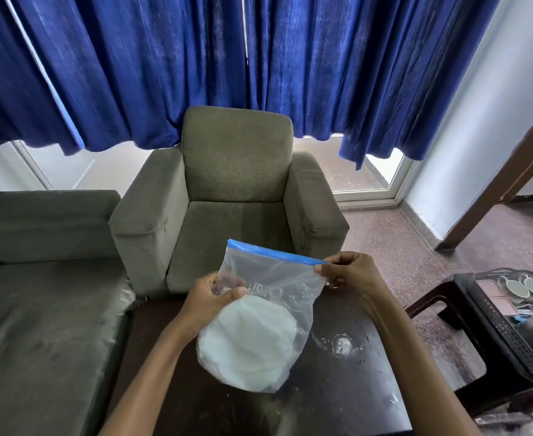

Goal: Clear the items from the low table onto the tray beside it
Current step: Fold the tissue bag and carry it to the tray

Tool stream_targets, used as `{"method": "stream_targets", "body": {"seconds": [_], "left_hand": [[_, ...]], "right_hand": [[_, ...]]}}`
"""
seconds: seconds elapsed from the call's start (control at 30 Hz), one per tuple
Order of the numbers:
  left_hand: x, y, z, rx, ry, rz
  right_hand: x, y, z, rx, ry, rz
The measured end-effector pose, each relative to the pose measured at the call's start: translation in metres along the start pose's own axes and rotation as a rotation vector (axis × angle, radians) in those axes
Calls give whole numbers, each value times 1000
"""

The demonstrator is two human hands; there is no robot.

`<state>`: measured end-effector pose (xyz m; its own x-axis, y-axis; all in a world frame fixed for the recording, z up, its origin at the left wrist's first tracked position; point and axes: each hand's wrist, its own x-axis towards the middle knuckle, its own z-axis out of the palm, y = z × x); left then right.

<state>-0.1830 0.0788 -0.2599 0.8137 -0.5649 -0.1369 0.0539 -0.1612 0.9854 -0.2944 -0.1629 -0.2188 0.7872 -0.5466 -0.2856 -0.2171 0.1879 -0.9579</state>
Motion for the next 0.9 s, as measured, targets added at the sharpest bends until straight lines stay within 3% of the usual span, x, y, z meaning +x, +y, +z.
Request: {"method": "stream_targets", "body": {"seconds": [0.17,0.4,0.63,0.8,0.9], "left_hand": [[3,1,-6,-30,-26,-11],[3,4,-2,-103,-48,-21],[5,0,-5,-169,59,-51],[8,-2,-1,-204,140,-55],[8,1,4,-244,145,-93]], "right_hand": [[2,-8,-1,-9,-73,16],[10,-6,0,-52,15,-84],[12,13,4,366,-123,-41],[-9,53,23,166,-320,149],[-16,64,36,152,-303,179]]}}
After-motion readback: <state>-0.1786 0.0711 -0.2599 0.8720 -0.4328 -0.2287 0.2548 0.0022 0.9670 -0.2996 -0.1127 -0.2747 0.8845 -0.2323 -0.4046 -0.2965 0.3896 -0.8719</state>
